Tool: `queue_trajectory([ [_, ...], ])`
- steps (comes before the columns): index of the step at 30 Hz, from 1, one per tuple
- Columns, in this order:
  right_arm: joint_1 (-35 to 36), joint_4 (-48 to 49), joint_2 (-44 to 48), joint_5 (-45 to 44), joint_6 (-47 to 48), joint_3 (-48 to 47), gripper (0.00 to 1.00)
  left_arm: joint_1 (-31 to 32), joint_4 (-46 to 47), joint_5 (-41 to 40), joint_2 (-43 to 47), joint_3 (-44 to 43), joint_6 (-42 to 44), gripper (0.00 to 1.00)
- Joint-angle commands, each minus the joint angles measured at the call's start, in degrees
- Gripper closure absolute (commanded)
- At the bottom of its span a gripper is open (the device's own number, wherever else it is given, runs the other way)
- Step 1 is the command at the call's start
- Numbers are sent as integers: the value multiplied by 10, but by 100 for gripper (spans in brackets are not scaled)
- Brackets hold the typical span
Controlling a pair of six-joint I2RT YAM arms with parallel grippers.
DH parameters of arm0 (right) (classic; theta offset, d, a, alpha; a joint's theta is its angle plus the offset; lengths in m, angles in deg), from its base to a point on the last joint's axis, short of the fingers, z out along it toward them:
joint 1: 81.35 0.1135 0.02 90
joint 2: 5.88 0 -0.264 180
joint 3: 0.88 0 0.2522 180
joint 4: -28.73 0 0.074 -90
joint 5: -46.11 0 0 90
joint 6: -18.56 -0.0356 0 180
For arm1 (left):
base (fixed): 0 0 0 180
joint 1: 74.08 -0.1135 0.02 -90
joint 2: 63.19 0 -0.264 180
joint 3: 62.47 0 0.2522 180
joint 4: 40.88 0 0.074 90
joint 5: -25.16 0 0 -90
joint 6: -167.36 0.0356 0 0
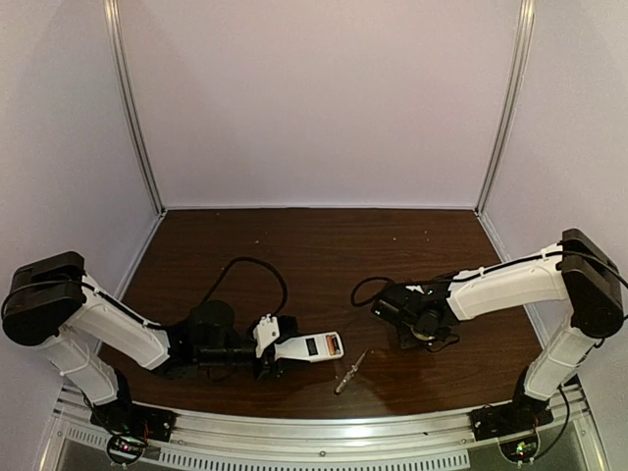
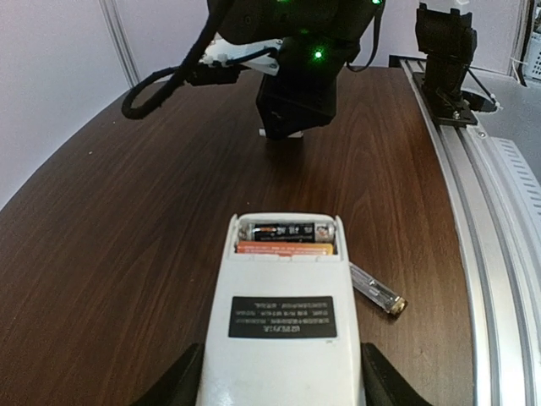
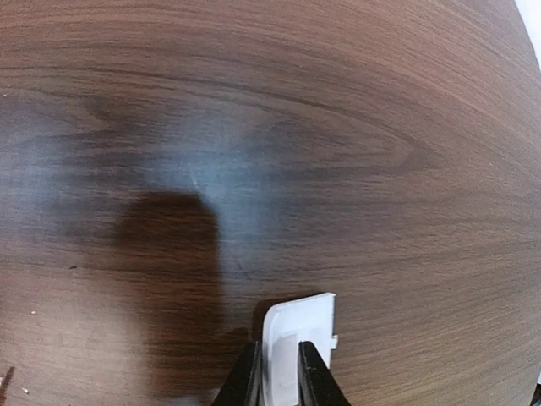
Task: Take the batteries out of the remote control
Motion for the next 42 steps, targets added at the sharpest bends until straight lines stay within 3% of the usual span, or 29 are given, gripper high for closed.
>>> queue_trajectory([
  [1,-6,40,10,36,32,6,82,0,42,-17,17,11,-19,100],
  [15,-6,67,91,93,52,25,74,0,56,-9,6,36,-7,100],
  [19,-6,82,128,113,55,42,59,1,63,-1,-2,46,6,100],
  [30,-3,158,207,208,73,96,50,-1,63,23,-72,27,26,100],
  [38,-1,228,267,280,77,130,25,-18,65,38,-106,11,34,100],
  [42,0,236,277,287,72,136,19,-25,67,51,-111,12,36,92],
])
